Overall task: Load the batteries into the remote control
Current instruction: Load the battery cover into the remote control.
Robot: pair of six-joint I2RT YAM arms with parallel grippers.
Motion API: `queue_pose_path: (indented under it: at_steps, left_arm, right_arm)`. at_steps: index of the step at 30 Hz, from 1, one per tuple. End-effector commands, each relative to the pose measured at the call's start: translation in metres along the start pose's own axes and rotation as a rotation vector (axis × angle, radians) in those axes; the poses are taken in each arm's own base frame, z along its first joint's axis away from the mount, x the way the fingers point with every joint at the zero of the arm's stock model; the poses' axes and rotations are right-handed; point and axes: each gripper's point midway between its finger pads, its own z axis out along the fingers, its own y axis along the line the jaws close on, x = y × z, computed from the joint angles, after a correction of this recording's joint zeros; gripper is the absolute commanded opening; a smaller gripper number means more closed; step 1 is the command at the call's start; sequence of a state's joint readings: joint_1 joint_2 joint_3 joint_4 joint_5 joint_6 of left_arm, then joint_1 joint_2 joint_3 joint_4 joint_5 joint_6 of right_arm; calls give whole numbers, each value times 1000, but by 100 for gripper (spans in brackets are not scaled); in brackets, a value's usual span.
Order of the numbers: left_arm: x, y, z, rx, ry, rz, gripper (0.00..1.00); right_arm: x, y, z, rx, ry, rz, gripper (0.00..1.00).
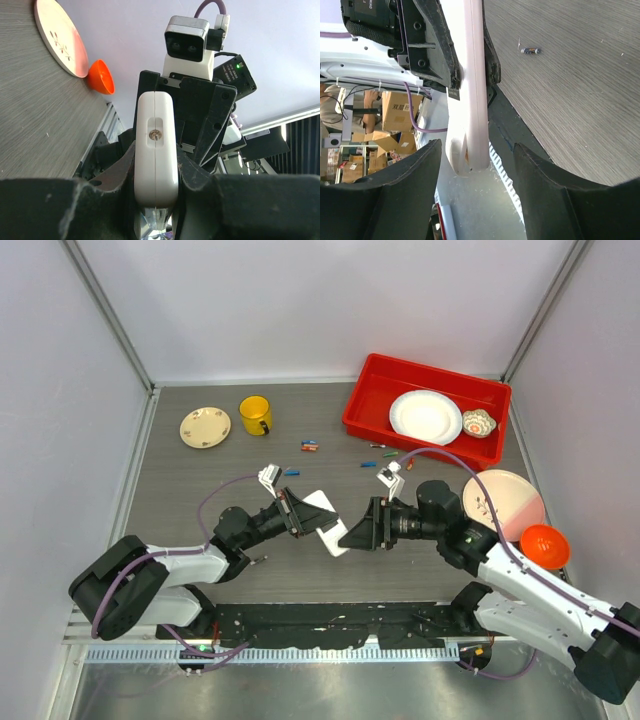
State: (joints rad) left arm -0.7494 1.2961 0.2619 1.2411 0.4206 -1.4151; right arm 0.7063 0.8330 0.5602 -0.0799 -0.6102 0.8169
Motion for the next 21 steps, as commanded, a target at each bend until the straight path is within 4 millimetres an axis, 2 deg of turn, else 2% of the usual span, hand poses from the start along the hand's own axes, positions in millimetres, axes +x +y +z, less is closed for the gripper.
queue_pose_path:
  at_steps: [1, 6, 21]
  left_arm:
    - [-8, -34, 4, 121, -11, 43, 0]
    - [-8, -35, 4, 124, -11, 42, 0]
    - [-5, -41, 5, 141, 4, 32, 0]
  right_arm:
    - [0, 7, 1, -43, 15, -32, 63]
    - [0, 6, 2, -40, 19, -27, 56]
    - [-2, 0, 11, -18, 14, 23, 16]
